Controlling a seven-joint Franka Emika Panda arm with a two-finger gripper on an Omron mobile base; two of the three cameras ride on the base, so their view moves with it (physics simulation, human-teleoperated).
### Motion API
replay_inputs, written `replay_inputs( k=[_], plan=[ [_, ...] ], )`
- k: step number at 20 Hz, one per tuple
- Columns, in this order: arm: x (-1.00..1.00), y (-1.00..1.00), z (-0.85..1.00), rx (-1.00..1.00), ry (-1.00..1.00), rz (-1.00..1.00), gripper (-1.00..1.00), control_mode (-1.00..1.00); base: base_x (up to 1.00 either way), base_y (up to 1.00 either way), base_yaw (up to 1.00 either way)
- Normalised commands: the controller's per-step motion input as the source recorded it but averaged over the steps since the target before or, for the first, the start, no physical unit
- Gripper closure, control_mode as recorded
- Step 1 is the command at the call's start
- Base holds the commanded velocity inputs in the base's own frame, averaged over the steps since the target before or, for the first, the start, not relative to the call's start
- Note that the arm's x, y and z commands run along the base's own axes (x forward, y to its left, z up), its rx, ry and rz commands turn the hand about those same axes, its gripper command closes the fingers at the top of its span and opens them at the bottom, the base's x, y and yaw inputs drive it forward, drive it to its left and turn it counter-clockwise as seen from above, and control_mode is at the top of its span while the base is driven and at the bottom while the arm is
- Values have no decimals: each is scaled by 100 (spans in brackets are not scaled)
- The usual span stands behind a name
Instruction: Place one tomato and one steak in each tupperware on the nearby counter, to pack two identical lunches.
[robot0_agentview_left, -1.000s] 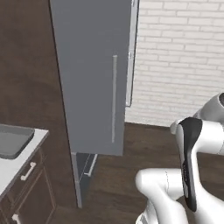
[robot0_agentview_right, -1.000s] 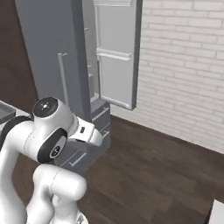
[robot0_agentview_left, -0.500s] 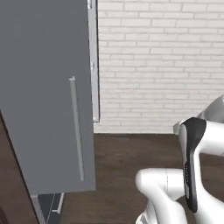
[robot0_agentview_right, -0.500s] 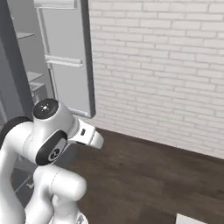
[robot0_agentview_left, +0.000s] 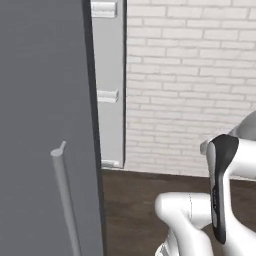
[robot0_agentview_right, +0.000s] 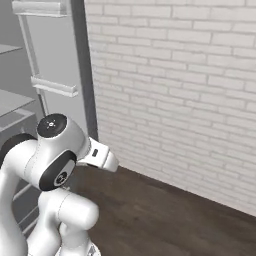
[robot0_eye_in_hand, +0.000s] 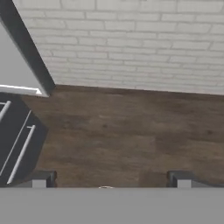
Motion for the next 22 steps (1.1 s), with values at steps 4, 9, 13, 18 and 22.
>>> replay_inputs(
  k=[4, 9, 13, 18, 22],
  plan=[
    [0, 0, 0, 0, 0, 0, -100, 100, 97, -21, 59],
    [0, 0, 0, 0, 0, 0, -100, 100, 33, -18, 82],
    [0, 0, 0, 0, 0, 0, -100, 100, 0, -36, 89],
    [0, 0, 0, 0, 0, 0, -100, 100, 26, -36, 83],
    [0, 0, 0, 0, 0, 0, -100, 100, 34, -17, 64]
  ],
)
